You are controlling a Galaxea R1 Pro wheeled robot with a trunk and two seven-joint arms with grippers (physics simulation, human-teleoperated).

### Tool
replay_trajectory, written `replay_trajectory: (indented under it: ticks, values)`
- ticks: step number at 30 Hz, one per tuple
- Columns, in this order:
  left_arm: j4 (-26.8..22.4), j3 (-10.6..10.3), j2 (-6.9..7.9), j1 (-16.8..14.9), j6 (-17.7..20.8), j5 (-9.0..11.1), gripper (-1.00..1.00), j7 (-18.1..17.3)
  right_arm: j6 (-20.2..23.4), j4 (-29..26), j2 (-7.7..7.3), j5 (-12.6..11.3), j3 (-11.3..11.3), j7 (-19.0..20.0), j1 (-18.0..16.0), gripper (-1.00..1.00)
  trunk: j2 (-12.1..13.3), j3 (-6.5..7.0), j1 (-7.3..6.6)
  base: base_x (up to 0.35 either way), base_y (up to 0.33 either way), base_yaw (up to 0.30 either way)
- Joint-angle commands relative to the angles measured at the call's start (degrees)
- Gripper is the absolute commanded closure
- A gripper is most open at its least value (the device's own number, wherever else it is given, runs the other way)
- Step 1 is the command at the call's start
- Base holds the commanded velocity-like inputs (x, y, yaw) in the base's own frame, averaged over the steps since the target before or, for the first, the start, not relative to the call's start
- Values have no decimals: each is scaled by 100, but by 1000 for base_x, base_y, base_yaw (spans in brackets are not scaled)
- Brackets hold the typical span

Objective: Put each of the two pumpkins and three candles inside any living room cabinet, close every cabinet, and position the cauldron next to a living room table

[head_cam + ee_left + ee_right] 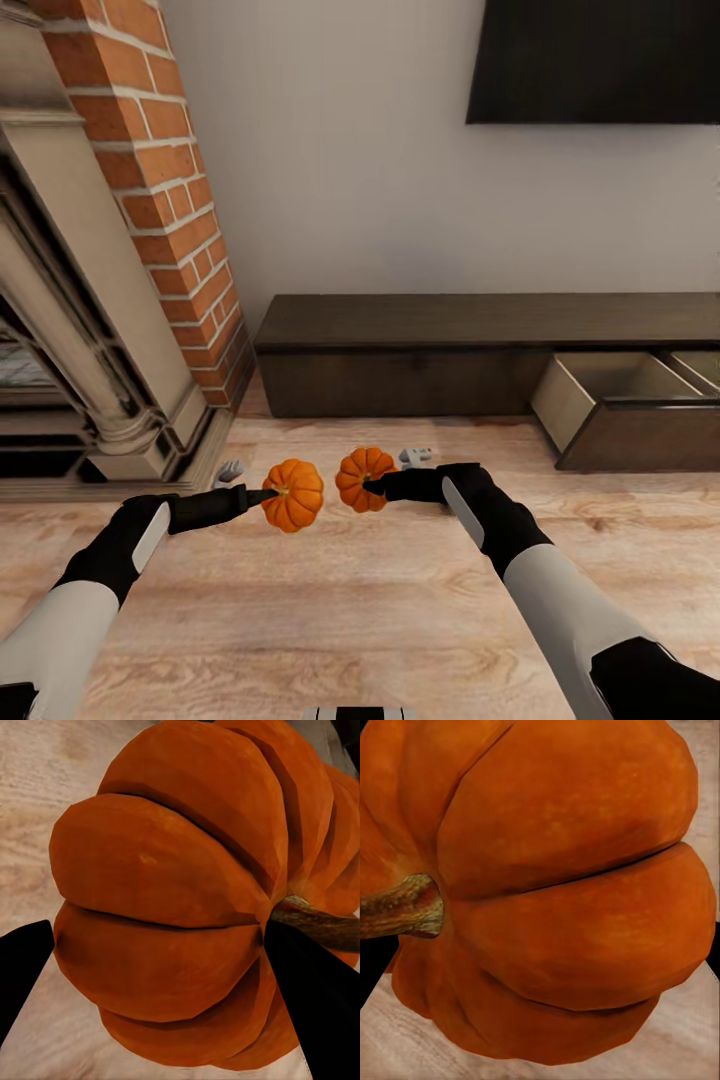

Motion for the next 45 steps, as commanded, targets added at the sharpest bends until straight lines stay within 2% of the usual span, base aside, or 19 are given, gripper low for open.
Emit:
replay_trajectory:
  ticks: [1, 19, 37, 45]
  values:
    - [0, 14, 3, -1, 30, 3, 100, 1, 35, -10, -1, -2, 4, -7, -2, 100, 0, 18, -3, 0, 0, 0]
    - [0, 41, 5, -1, 35, -16, 100, 5, 59, -33, 8, 7, 23, -47, -3, 100, 24, 417, -50, 0, 0, -12]
    - [1, 41, 2, -1, 35, -17, 100, 9, 68, -25, 16, 7, 56, -60, -6, 100, 48, 807, -96, 0, 0, -252]
    - [10, 33, -3, -1, 27, -17, 100, 17, 69, -24, 16, 4, 21, -60, -2, 100, 59, 936, -117, 0, 0, -125]
